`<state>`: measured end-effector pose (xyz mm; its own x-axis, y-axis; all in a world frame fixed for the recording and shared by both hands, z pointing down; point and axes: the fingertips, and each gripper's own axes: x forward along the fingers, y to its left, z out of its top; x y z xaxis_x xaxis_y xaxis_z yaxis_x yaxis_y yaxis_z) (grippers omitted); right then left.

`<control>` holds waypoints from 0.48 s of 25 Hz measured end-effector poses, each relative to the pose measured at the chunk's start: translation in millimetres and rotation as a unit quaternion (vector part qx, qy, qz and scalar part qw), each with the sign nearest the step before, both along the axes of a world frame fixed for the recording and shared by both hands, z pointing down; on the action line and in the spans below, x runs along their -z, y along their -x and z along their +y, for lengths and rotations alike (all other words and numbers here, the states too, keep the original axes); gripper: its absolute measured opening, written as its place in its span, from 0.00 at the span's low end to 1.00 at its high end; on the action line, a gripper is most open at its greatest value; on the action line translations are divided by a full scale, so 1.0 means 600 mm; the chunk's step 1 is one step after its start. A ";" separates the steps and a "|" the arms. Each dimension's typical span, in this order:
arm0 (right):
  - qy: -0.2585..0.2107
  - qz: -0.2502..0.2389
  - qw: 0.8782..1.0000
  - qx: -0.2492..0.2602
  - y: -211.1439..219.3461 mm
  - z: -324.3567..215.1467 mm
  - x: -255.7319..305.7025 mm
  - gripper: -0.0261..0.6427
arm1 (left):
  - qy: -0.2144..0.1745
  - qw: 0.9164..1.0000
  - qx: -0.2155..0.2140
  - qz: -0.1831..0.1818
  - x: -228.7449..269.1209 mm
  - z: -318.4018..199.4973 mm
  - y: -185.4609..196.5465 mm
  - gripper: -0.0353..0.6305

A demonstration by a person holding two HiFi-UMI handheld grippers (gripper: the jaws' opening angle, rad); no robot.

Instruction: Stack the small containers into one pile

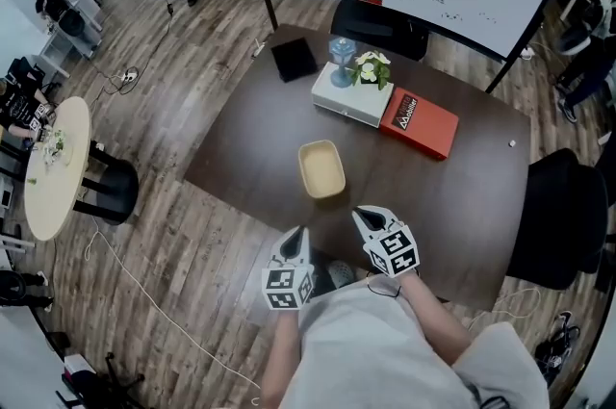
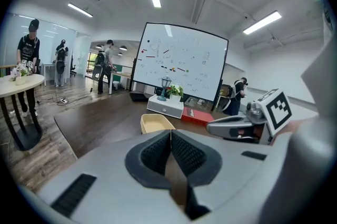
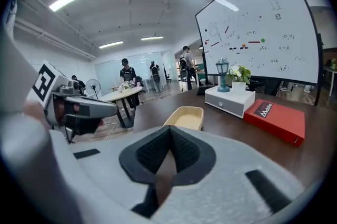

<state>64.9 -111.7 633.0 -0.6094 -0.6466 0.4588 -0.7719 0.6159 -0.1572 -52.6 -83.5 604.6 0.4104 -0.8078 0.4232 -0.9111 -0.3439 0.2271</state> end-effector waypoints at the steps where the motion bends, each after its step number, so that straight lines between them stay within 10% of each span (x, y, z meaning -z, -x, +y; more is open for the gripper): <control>1: -0.004 0.003 1.000 -0.002 0.002 0.000 0.000 0.04 | 0.001 1.000 0.003 -0.003 -0.003 -0.002 -0.001 0.06; 12: -0.032 0.014 0.999 -0.028 0.017 0.012 0.016 0.04 | -0.017 0.999 0.033 0.007 0.003 -0.002 0.008 0.06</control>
<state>54.9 -104.7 623.6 -0.5584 -0.7082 0.4321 -0.8093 0.5794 -0.0962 -57.4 -85.0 602.7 0.3623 -0.8467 0.3897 -0.9286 -0.2918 0.2294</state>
